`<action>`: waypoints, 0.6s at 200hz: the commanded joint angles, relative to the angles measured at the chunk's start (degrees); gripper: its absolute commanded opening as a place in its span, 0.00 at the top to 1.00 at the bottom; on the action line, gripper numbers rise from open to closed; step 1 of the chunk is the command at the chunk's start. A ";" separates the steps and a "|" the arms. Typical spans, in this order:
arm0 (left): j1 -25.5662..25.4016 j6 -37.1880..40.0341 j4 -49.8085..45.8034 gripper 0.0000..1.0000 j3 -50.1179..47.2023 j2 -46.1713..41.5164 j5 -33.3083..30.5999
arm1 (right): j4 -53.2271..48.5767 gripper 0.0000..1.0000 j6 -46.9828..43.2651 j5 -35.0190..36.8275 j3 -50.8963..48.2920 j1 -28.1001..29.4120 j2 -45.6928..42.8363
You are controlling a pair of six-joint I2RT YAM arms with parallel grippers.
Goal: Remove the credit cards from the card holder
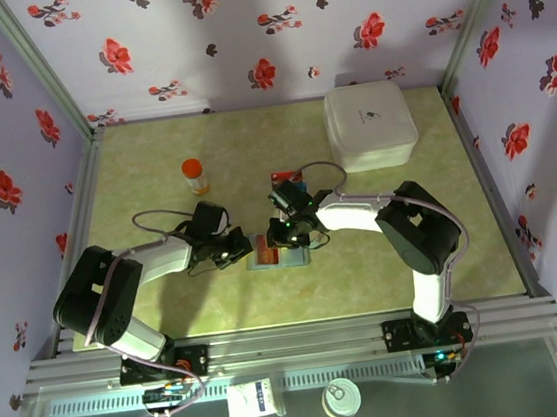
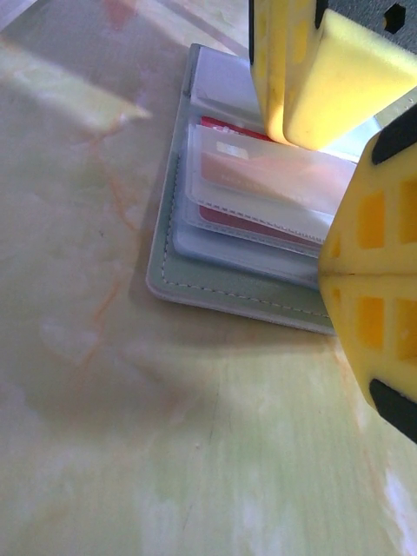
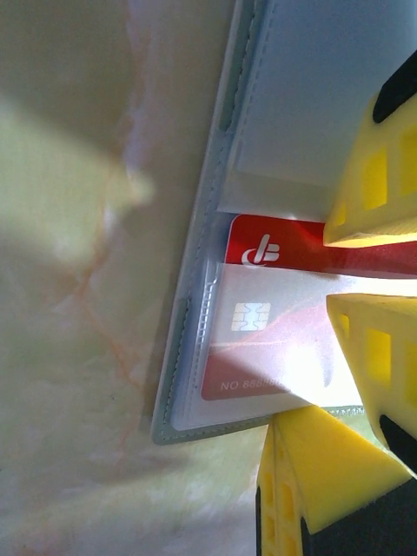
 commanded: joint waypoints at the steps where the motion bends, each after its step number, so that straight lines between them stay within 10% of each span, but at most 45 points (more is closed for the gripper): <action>1: 0.44 0.84 -2.19 0.96 -0.32 0.35 -0.19 | -3.68 0.78 -1.65 2.47 0.89 0.49 -1.66; 120: -0.74 1.03 -4.34 0.97 3.78 -1.16 0.66 | -2.50 0.78 -1.26 2.26 -0.11 0.53 -4.13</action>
